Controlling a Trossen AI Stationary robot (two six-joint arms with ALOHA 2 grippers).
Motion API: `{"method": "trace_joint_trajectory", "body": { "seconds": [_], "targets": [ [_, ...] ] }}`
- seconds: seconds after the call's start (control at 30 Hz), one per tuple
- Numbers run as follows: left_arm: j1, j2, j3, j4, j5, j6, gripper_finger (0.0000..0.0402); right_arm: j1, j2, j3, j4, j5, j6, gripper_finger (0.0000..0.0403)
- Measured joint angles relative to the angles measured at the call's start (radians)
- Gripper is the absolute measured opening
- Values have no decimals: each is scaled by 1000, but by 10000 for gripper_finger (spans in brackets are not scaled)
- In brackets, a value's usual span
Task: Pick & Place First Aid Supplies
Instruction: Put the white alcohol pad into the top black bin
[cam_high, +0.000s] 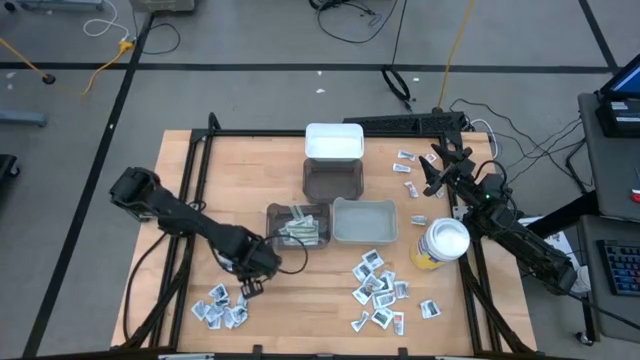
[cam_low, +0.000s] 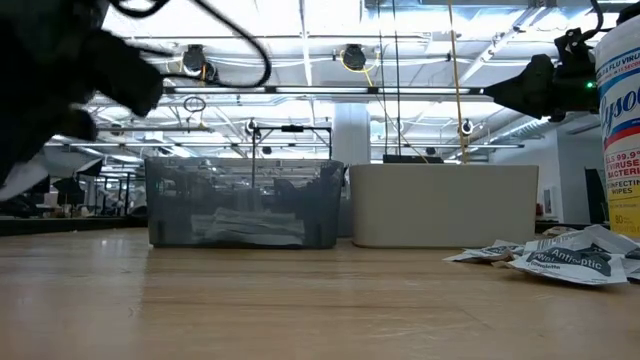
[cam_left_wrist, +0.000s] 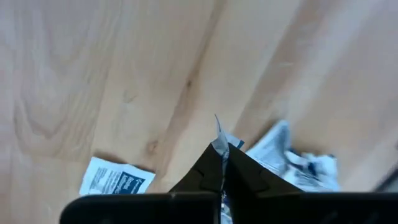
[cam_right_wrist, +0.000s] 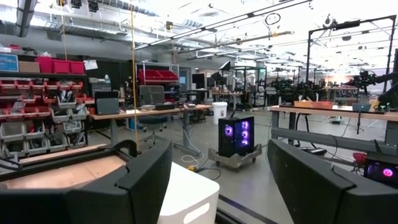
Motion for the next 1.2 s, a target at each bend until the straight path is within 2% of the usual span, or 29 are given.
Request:
{"method": "trace_joint_trajectory", "body": {
  "seconds": [0.13, 0.3, 0.53, 0.83, 1.2],
  "targets": [
    [27, -64, 15, -26, 29, 49, 18, 0, 0, 0, 0, 0, 0, 263],
    [54, -128, 33, -106, 70, 111, 5, 0, 0, 0, 0, 0, 0, 263],
    [93, -147, 81, -290, 66, 230, 9, 0, 0, 0, 0, 0, 0, 263],
    [311, -24, 312, -385, 13, 517, 4, 0, 0, 0, 0, 0, 0, 263],
    [575, 255, 721, -522, -20, 790, 5, 0, 0, 0, 0, 0, 0, 263]
  ]
}}
